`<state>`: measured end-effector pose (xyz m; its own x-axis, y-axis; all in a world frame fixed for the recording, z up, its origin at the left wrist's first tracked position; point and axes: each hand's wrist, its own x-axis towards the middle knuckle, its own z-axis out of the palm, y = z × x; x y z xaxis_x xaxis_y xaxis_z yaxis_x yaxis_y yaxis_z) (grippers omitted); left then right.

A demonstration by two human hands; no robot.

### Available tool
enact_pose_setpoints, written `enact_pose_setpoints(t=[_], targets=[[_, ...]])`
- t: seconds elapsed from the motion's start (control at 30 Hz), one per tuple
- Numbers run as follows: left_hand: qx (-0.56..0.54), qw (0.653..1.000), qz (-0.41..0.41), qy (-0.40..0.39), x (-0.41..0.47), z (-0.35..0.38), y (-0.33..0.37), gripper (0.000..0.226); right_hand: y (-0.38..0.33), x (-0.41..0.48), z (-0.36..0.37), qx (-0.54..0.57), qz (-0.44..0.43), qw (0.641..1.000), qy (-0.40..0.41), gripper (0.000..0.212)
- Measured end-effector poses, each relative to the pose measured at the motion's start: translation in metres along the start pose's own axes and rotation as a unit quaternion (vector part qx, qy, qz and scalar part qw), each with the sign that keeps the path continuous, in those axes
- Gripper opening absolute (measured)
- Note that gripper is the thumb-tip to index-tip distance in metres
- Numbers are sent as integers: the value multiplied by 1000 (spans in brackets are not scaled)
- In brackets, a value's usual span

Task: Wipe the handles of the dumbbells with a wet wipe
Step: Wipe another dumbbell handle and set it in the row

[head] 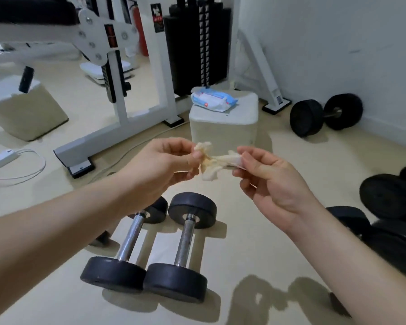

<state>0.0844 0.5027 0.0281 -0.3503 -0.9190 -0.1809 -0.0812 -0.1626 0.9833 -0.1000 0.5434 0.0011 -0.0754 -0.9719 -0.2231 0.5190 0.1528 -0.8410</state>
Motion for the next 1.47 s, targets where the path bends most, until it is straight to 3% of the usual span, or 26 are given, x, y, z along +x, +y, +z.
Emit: enact_pose_setpoints(t=[0.13, 0.23, 0.33, 0.43, 0.5, 0.57, 0.77, 0.83, 0.9, 0.93, 1.07, 1.17, 1.27, 1.37, 1.47], targets=[[-237, 971, 10, -16, -1, 8, 2, 12, -21, -10, -1, 59, -23, 997, 37, 17], [-332, 943, 7, -11, 4, 17, 2, 9, -32, -15, -2, 17, -17, 996, 88, 19], [-270, 962, 21, 31, 13, 27, -2, 14, -40, -20, -1, -161, 0, 980, 116, 20], [-88, 986, 123, 65, 20, 32, -3, 13, -50, -28, -1, -374, 16, 926, 48, 59], [-64, 985, 157, 24, 23, 35, -2, 12, -51, -28, 9, -361, 27, 932, -31, 81], [-82, 984, 158, -18, 26, 36, -1, 11, -44, -22, 19, -344, 32, 936, -71, 85], [-157, 979, 106, -70, 50, 30, -17, 10, -46, -5, 14, -356, 41, 933, 24, 38], [-203, 968, 63, -135, 59, 31, -25, 25, -53, -6, 9, -362, 49, 930, 42, 29], [-200, 960, 29, -195, 65, 37, -31, 19, -58, -10, 7, -357, 38, 932, 50, 21], [-190, 960, 9, -203, 66, 43, -33, 10, -61, -12, 4, -356, 32, 932, 51, 19], [-218, 962, -72, -146, 74, 72, -37, 24, -67, -24, -9, -370, 10, 927, 60, 24], [-207, 970, -93, -91, 73, 94, -35, 22, -70, -34, -21, -349, -14, 935, 53, 7], [-203, 972, -92, -77, 73, 110, -31, 17, -74, -45, -39, -289, -31, 957, 15, 15], [-173, 973, -95, -115, 70, 127, -32, 11, -81, -55, -57, -244, -33, 969, -24, 18], [-102, 970, -85, -203, 60, 148, -33, 12, -93, -63, -87, -174, -68, 982, 11, 9]])
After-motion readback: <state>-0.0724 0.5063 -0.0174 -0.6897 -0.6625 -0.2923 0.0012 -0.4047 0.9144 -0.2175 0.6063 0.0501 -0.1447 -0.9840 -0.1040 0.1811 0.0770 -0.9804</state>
